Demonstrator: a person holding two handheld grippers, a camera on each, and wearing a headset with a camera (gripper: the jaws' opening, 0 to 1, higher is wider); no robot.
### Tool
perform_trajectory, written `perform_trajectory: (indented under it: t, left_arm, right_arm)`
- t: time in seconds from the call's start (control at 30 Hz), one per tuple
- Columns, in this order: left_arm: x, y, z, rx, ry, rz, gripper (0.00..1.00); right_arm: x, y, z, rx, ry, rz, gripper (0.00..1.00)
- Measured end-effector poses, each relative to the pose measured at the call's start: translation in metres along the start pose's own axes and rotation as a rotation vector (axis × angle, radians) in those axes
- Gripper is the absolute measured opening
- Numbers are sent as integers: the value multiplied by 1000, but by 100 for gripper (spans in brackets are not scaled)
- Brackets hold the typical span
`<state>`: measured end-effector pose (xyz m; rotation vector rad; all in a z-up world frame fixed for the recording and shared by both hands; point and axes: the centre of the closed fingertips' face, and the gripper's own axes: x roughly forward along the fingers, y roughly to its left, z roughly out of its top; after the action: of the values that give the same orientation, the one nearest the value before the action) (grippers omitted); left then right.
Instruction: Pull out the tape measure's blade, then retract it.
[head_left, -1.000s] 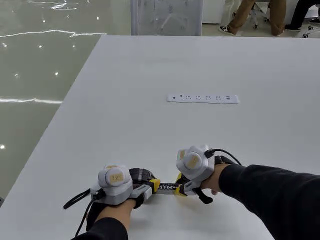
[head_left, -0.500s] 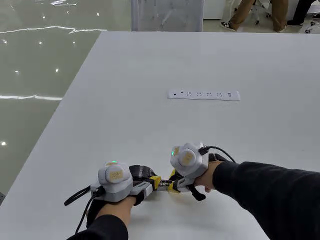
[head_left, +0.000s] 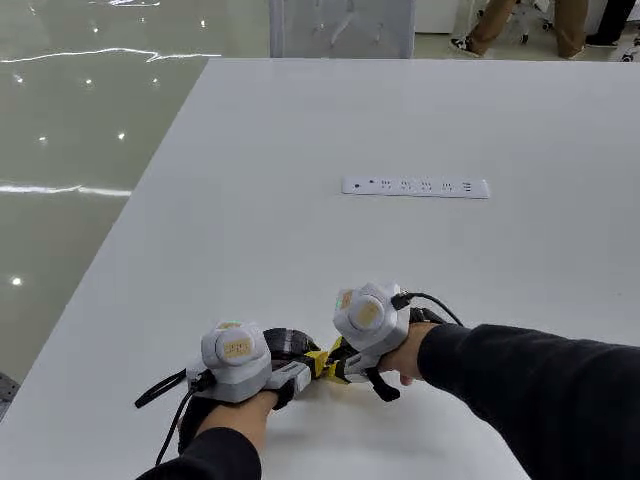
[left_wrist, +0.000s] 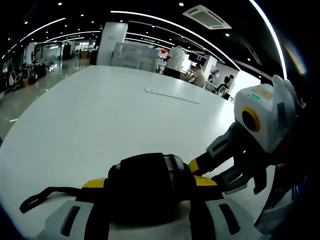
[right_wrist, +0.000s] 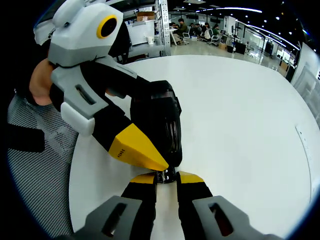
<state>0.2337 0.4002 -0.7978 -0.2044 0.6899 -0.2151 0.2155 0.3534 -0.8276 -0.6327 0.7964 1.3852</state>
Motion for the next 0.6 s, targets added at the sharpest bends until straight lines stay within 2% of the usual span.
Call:
perform_trajectory:
  t: [0.1, 0.23, 0.6]
  left_arm:
    - [0, 0, 0, 3, 0, -1, 60]
    - [0, 0, 0, 0, 5, -4, 60]
    - [0, 0, 0, 2, 4, -4, 60]
  right_arm:
    - [2, 0, 1, -29, 21, 6, 12]
    - [2, 0, 2, -44, 18, 11, 12]
    - [3, -1, 2, -37, 13, -1, 13]
